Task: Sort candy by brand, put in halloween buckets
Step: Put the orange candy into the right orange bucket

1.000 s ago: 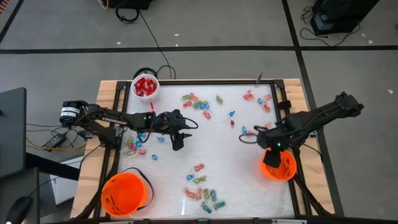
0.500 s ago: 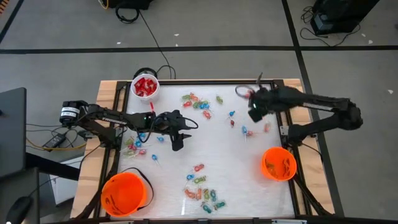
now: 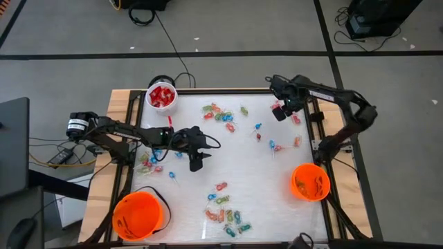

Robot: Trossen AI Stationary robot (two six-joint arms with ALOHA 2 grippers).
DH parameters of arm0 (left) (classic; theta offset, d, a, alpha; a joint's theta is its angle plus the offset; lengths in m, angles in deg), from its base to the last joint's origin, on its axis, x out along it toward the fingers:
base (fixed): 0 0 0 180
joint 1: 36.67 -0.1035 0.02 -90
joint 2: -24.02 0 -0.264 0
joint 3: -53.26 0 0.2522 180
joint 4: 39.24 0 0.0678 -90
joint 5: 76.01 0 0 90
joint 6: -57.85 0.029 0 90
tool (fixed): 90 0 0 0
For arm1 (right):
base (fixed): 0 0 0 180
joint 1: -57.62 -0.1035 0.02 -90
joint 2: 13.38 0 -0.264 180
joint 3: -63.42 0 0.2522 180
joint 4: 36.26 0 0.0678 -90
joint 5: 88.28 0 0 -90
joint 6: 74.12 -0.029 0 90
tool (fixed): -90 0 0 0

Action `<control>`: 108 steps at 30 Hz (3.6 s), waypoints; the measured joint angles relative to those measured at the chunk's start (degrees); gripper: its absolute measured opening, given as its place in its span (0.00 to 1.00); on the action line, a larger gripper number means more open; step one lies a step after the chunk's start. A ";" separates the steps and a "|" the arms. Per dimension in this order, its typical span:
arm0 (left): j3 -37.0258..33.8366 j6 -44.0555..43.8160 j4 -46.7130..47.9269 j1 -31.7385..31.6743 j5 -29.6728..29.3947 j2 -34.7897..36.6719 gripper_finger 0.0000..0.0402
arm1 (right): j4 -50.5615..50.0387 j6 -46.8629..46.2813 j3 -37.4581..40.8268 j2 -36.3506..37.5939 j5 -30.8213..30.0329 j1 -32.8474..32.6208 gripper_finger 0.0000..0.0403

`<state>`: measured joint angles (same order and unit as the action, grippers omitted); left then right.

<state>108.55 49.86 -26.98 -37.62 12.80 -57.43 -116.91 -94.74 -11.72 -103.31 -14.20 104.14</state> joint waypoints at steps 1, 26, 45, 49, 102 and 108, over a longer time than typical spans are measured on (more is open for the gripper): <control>0.00 0.01 -0.02 0.00 0.00 0.00 0.44 | 0.72 0.86 0.00 -1.30 0.06 0.74 0.34; 0.00 1.91 0.63 -0.07 -0.07 0.00 0.44 | 12.43 13.54 -11.89 -19.52 5.47 3.45 0.61; 0.00 1.55 0.77 -0.15 -0.08 0.00 0.44 | 9.72 15.95 -11.58 -19.63 14.33 3.05 0.03; 0.00 1.55 1.15 -0.15 -0.09 0.00 0.44 | 5.71 16.65 -11.52 -18.33 14.71 0.68 0.02; 0.00 -5.68 2.64 6.60 -6.55 0.00 0.44 | -12.76 -46.98 2.83 20.30 26.51 -76.37 0.23; 0.00 -5.73 2.54 6.60 -8.18 0.00 0.44 | -15.42 -42.62 -1.47 20.30 23.17 -74.10 0.34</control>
<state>108.55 44.14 -24.43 -31.02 4.62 -57.43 -132.32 -137.36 -13.19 -83.01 8.97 30.04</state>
